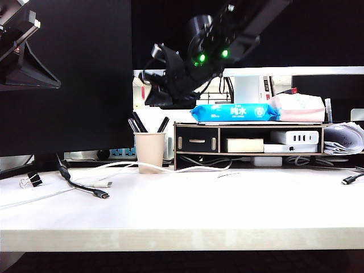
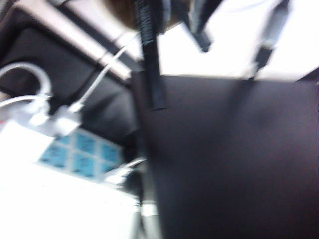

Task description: Pick up the marker and insert it into the paper cup.

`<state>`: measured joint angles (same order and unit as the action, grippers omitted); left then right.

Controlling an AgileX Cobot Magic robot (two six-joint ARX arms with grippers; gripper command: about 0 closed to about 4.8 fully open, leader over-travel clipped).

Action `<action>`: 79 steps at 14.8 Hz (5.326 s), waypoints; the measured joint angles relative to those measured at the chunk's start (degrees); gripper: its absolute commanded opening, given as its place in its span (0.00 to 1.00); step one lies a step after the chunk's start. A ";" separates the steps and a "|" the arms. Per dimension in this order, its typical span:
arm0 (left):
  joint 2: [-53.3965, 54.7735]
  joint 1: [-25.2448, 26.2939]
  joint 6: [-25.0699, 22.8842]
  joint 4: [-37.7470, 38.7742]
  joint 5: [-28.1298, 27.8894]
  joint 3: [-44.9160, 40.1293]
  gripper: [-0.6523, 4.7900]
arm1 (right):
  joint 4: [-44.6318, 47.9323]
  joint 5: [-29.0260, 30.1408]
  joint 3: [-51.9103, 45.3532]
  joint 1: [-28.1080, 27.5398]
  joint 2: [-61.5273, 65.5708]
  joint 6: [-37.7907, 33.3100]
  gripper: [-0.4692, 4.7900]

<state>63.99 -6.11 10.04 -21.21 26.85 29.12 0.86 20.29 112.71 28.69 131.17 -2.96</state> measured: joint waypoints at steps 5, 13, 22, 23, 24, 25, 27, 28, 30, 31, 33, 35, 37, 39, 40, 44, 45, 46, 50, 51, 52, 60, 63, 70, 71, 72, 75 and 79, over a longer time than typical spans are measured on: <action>0.00 0.00 0.00 0.04 0.00 0.00 0.11 | -13.29 0.52 -0.02 -0.02 -4.20 4.00 0.09; 0.00 0.00 0.02 1.31 0.00 0.00 0.11 | -31.50 1.60 -0.04 0.02 -12.50 10.62 0.09; 0.00 0.00 0.07 3.54 -0.02 0.00 0.11 | -44.83 1.62 -0.39 0.22 -24.06 13.75 0.09; 0.00 0.00 0.02 3.54 -0.02 0.00 0.11 | -45.86 1.62 -0.39 0.22 -25.68 13.92 0.09; 0.00 0.00 0.02 3.54 -0.07 0.00 0.11 | -46.75 1.57 -0.42 0.22 -26.95 13.97 0.09; 0.00 0.00 0.02 3.54 -0.20 0.00 0.11 | -47.93 1.57 -0.42 0.24 -28.55 13.99 0.09; 0.00 0.00 0.02 3.54 -0.31 0.00 0.11 | -49.44 1.57 -0.42 0.26 -31.56 13.97 0.09; 0.00 0.00 0.02 3.54 -0.31 0.00 0.11 | -49.70 1.55 -0.42 0.26 -33.51 13.75 0.09; 0.00 0.00 0.02 3.58 -0.31 0.00 0.11 | -51.06 0.35 -0.42 0.28 -37.05 13.68 0.09; 0.00 0.00 0.02 3.69 -0.31 0.00 0.11 | -52.02 0.28 -0.39 0.28 -38.12 13.66 0.09; 0.00 0.00 0.02 4.09 -0.31 0.00 0.11 | -53.53 0.26 -3.30 0.28 -42.73 13.57 0.09; 0.00 0.00 0.02 4.13 -0.33 0.00 0.11 | -52.83 -1.46 -9.92 0.31 -48.98 12.70 0.09; 0.00 0.00 0.02 4.13 -0.33 0.00 0.11 | -50.62 -2.38 -17.49 0.31 -54.86 11.89 0.09; 0.00 0.00 0.02 4.13 -0.33 0.00 0.11 | -46.25 -2.56 -25.44 0.31 -61.22 9.97 0.09; 0.00 0.00 0.02 4.13 -0.33 0.00 0.11 | -43.63 -2.56 -29.81 0.31 -65.05 8.81 0.09; 0.00 0.00 0.02 4.15 -0.33 0.00 0.11 | -34.27 -7.43 -44.22 0.33 -81.11 3.26 0.09; 0.00 0.00 0.02 4.15 -0.33 0.00 0.11 | -33.75 -8.50 -45.97 0.31 -83.41 2.69 0.09; 0.00 0.00 0.04 4.17 -0.31 0.00 0.11 | -33.73 -8.76 -48.30 0.28 -86.23 1.90 0.09; 0.00 0.00 0.85 4.42 -0.17 0.00 0.11 | -33.29 -16.70 -64.74 0.28 -108.50 -3.41 0.09; 0.00 0.00 1.27 4.42 -0.02 0.00 0.11 | -33.22 -18.23 -66.45 0.28 -111.89 -4.15 0.09; -0.04 0.00 1.42 4.44 0.20 0.00 0.11 | -33.31 -20.55 -68.24 0.28 -115.43 -4.39 0.09; -25.33 -0.02 -0.57 7.89 8.94 0.00 0.11 | -36.74 -24.39 -76.91 0.24 -130.84 -4.70 0.09; -39.06 -0.02 -1.01 16.33 3.37 0.00 0.11 | -36.83 -24.41 -77.85 0.24 -130.88 -4.66 0.09; -51.17 -0.02 -0.31 29.14 -0.09 0.00 0.11 | -28.09 -20.24 -88.98 0.24 -130.90 -6.23 0.09; -51.52 -0.02 -0.24 31.19 -0.09 0.00 0.11 | -26.84 -20.24 -90.29 0.24 -130.92 -6.27 0.09; -51.80 -0.02 -0.15 33.83 -0.11 -0.04 0.11 | -23.76 -20.24 -92.63 0.24 -130.92 -6.27 0.09; -52.06 -0.02 -0.94 34.07 -4.26 -1.64 0.11 | -16.83 -20.22 -98.51 0.24 -130.92 -6.29 0.09; -52.04 -0.02 -1.44 29.75 -8.09 -8.92 0.11 | -8.13 -20.20 -105.20 0.24 -130.92 -6.32 0.09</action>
<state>11.94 -6.13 8.60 8.54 18.76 20.21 -7.27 0.10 7.51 28.93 0.25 -9.28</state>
